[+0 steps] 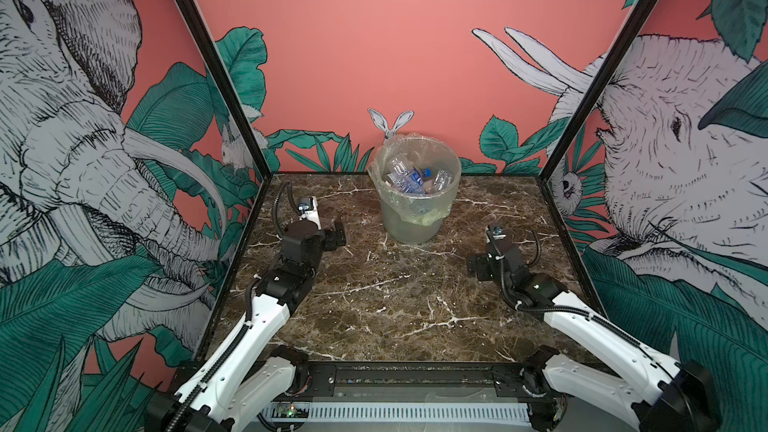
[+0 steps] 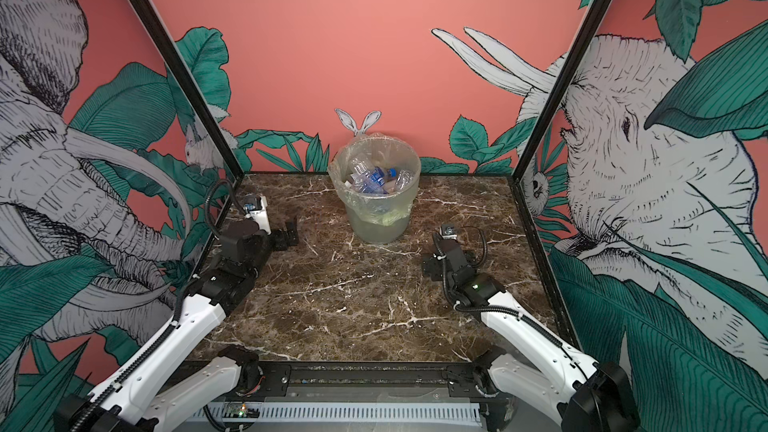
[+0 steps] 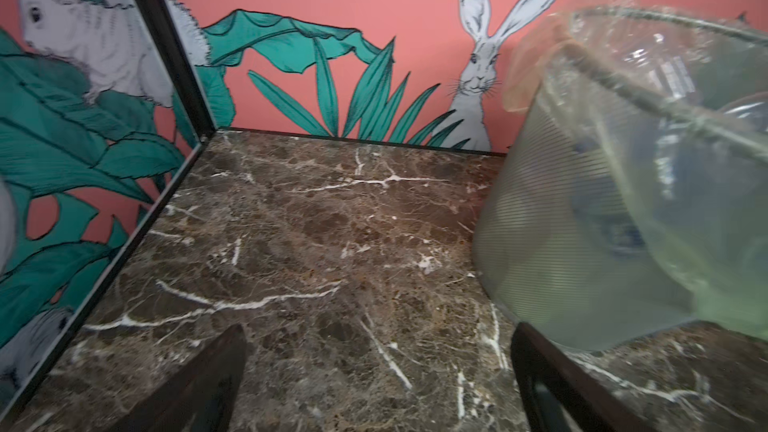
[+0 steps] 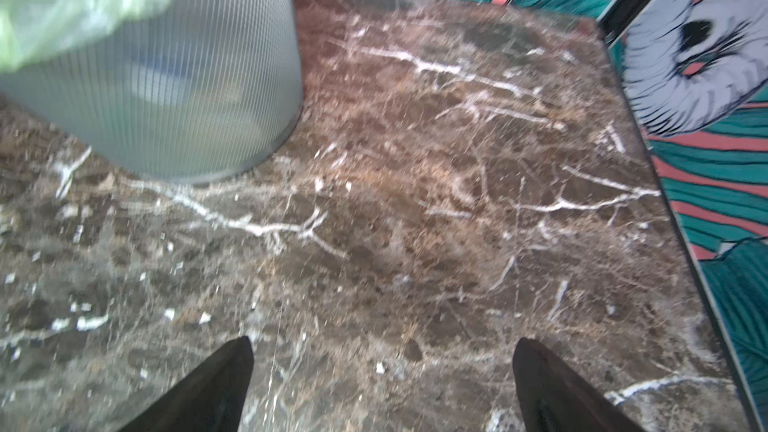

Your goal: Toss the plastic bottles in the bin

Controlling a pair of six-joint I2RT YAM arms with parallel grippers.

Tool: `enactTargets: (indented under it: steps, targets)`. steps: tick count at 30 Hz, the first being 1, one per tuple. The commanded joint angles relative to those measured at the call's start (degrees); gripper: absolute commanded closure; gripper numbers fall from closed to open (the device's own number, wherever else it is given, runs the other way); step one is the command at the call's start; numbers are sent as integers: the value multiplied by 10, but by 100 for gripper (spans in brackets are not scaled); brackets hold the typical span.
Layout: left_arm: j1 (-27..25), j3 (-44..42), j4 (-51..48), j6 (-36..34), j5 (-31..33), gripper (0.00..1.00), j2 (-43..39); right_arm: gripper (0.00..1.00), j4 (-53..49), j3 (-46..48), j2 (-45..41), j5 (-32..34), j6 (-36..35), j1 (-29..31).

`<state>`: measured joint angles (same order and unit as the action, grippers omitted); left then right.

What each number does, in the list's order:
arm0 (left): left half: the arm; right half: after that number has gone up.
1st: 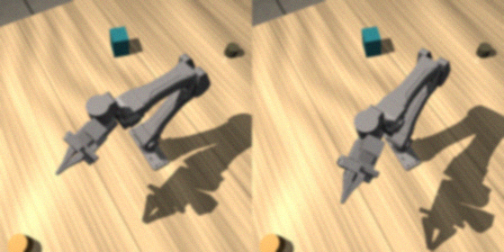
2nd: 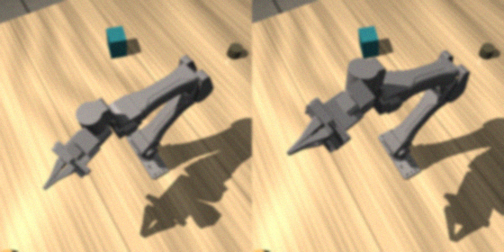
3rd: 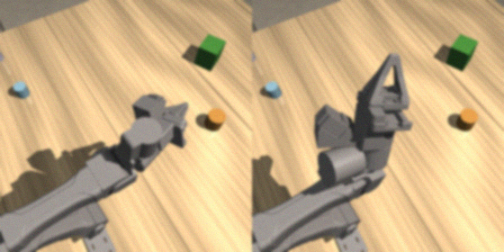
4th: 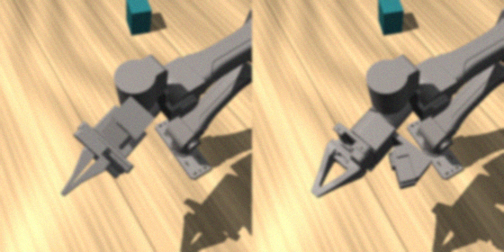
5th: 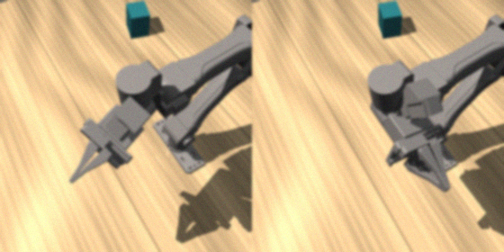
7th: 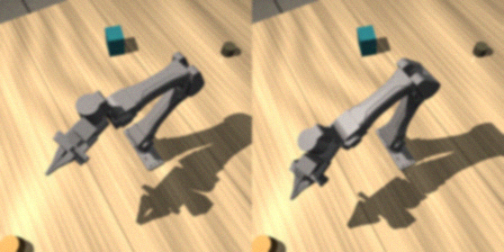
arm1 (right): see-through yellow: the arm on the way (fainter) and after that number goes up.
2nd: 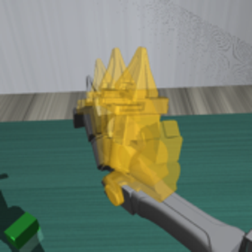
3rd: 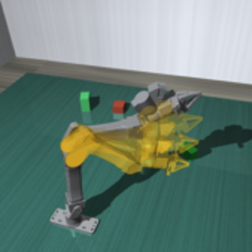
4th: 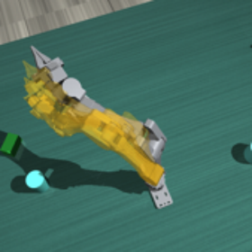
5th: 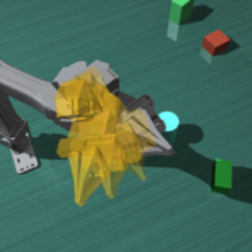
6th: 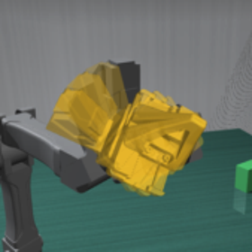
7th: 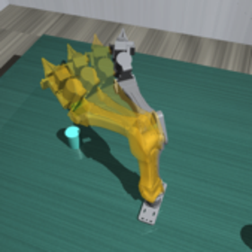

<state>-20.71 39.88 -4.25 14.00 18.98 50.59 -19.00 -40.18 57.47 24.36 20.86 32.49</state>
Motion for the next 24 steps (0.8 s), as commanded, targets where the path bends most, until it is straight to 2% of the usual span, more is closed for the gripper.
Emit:
enactTargets:
  steps: [1,4,7,9,11,14,19,24]
  targets:
    - [19,-38,31,-19,55,0,-28,0,-7,-37,18,17,-1,-26]
    - [32,-83,94,-64,71,0,-41,0,30,-35,30,22,-32,-35]
    - [37,-142,192,-114,65,0,-46,5,88,-13,26,39,-56,-40]
    - [44,-170,253,-141,56,0,-32,6,97,-14,32,43,-72,-46]
    - [57,-175,269,-162,50,0,-8,5,93,-23,39,48,-81,-53]
    - [78,-179,286,-192,21,1,31,3,104,-20,36,51,-99,-62]
    - [114,-220,398,-205,-35,0,89,2,180,36,-12,23,-134,-81]
    - [156,-239,489,-225,-108,0,160,0,208,66,-33,23,-139,-101]
